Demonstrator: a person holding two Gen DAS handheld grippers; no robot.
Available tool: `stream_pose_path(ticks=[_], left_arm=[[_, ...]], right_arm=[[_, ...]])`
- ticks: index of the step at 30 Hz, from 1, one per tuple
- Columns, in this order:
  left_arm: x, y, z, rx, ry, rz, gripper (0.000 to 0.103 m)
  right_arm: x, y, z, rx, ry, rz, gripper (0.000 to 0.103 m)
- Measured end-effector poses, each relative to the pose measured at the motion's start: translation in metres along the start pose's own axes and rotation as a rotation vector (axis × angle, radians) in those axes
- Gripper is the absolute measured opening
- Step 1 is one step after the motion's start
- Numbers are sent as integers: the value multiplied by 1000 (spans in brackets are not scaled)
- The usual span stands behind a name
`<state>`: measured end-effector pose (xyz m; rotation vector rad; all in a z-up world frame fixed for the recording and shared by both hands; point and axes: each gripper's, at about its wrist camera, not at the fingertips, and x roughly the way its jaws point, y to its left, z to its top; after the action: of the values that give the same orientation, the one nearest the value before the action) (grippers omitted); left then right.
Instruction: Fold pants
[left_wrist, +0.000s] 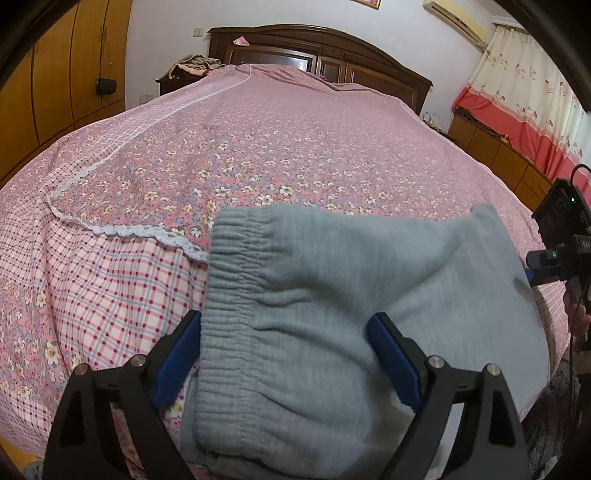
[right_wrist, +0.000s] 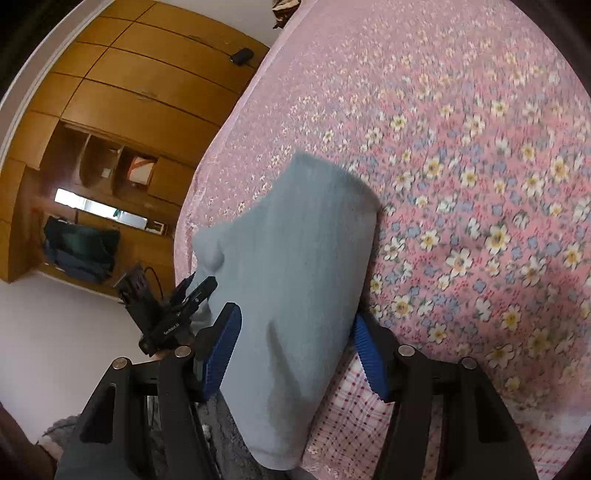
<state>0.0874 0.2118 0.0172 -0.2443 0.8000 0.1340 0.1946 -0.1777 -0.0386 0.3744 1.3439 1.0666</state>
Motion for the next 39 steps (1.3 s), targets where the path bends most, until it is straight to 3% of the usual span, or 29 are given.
stream_pose_path(ticks=[4, 5, 6, 7, 9, 11, 16, 20, 23, 25, 27, 28, 33, 37, 39], left_arm=[[0, -4, 1, -5, 4, 7, 94], [0, -6, 2, -8, 5, 10, 94], [-1, -7, 3, -11, 6, 15, 94], [-4, -9, 5, -11, 4, 11, 94], [-11, -16, 10, -1, -12, 9, 94], [-19, -30, 15, 18, -59, 39, 94], [-29, -72, 30, 26, -116, -46, 94], [-20, -101, 31, 94, -79, -48, 94], [-10, -117, 29, 145, -48, -22, 94], [-7, -129, 29, 165, -41, -21, 94], [-6, -137, 30, 179, -53, -34, 94], [-7, -145, 32, 192, -62, -44, 94], [-18, -184, 50, 274, -125, -76, 94], [-31, -226, 75, 303, -195, -147, 94], [-23, -251, 86, 308, -172, -208, 94]], right_arm=[[12, -7, 24, -15, 20, 22, 62], [15, -8, 30, -22, 25, 39, 57], [20, -8, 38, -30, 42, 16, 25], [22, -9, 41, -27, 60, -23, 12], [10, -5, 44, 33, 58, -62, 11], [-9, 6, 45, -18, 50, -51, 11], [-79, -16, 44, -36, 75, -199, 11], [-126, -64, 42, 12, 54, -219, 13], [-126, -88, 48, 37, 63, -252, 29], [-134, -87, 40, 3, 28, -235, 33], [-147, -81, 32, -28, -22, -203, 53], [-155, -75, 23, -41, -43, -196, 57], [-193, -64, -9, -33, -121, -305, 59], [-205, -51, -24, -14, -187, -175, 59], [-193, -39, -27, -32, -192, -121, 59]])
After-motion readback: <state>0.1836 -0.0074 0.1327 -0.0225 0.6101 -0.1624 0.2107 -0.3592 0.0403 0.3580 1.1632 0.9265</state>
